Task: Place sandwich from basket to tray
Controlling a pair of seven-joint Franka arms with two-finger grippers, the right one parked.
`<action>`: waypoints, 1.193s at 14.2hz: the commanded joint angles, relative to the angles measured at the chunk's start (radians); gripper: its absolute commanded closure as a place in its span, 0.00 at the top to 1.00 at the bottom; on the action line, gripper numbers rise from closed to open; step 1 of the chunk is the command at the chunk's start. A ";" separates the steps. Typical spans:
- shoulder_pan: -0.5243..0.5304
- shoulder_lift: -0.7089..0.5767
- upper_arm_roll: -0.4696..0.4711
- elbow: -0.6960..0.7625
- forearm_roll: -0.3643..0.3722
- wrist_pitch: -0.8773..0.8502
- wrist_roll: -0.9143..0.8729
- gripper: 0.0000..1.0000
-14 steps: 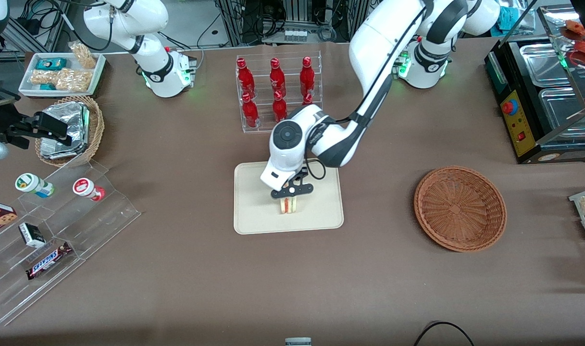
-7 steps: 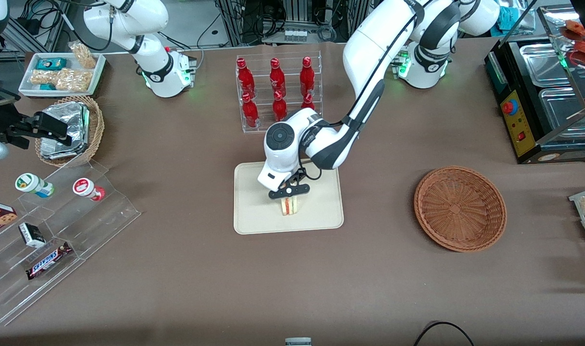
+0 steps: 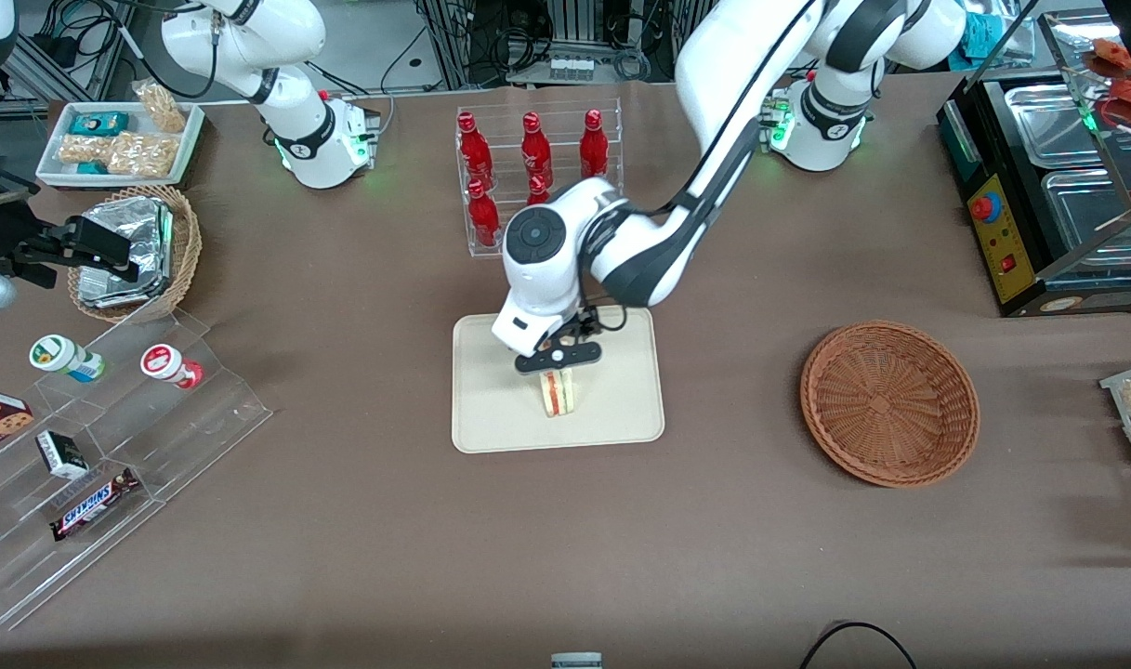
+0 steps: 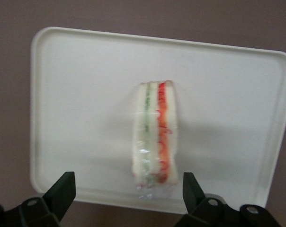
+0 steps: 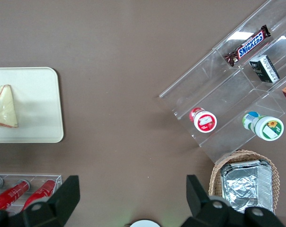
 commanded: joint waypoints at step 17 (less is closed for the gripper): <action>0.540 -0.589 -0.029 -0.484 -0.012 -0.218 0.661 1.00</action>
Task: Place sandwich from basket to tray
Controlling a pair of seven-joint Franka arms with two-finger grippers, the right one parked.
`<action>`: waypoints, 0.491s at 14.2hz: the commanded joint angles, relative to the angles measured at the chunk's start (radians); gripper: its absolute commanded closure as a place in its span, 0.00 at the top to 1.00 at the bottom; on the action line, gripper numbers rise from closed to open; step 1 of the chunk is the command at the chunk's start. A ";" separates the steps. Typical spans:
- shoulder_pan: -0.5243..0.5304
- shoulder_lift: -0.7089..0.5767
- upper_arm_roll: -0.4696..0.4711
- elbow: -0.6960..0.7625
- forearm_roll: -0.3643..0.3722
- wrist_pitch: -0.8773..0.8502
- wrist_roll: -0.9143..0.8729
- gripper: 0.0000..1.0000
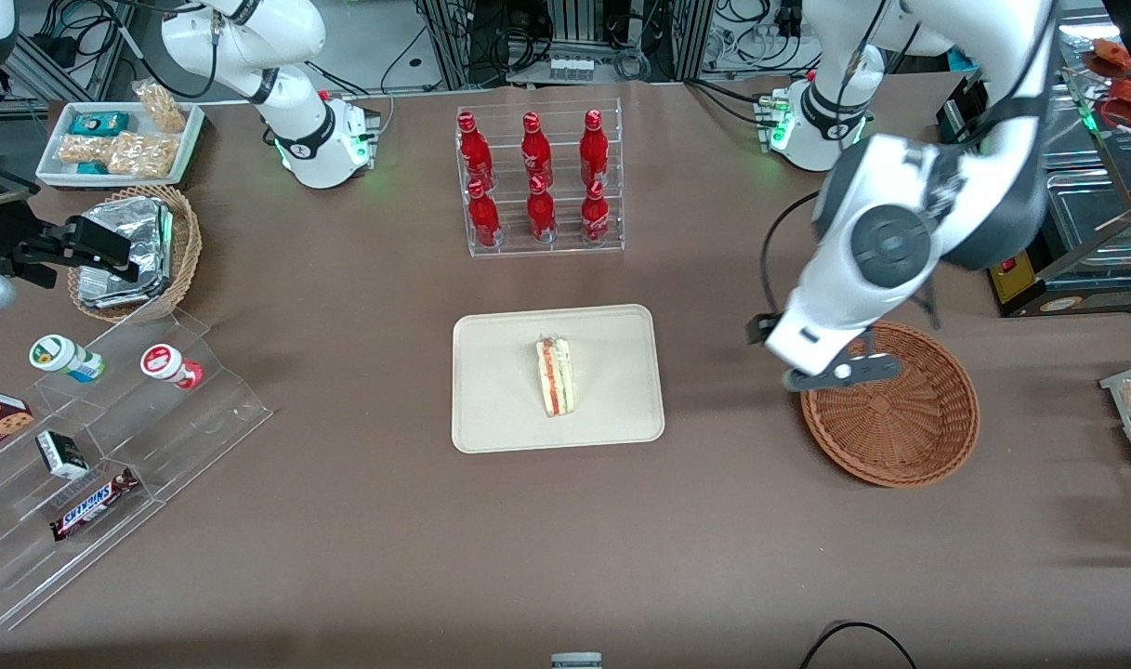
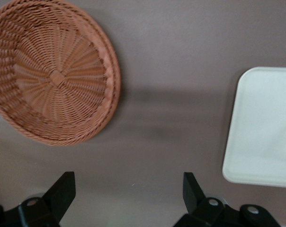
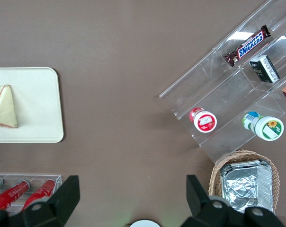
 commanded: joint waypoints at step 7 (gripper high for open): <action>0.337 -0.201 -0.171 -0.009 -0.027 -0.190 0.360 1.00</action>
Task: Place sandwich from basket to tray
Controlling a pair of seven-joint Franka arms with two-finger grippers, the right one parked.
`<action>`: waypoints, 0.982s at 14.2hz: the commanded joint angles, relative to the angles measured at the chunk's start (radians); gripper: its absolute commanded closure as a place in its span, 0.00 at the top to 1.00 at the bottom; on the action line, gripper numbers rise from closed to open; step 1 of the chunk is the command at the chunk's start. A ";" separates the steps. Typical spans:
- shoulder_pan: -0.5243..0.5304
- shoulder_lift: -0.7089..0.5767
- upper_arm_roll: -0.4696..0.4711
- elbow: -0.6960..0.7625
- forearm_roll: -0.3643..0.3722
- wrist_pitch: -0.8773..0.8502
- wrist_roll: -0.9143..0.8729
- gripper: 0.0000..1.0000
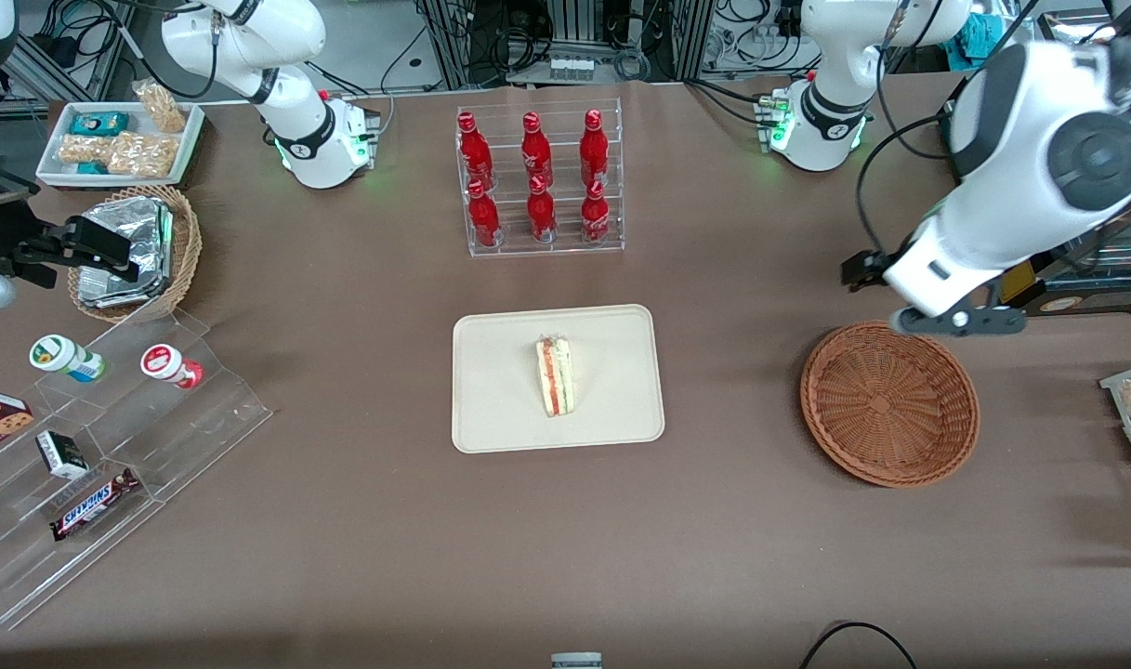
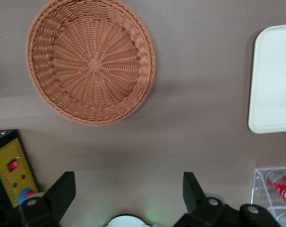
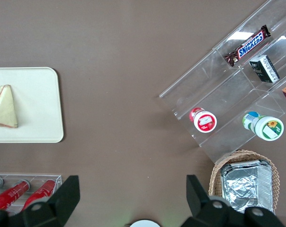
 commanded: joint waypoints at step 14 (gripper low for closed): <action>0.050 -0.065 0.083 0.126 -0.005 -0.042 0.099 1.00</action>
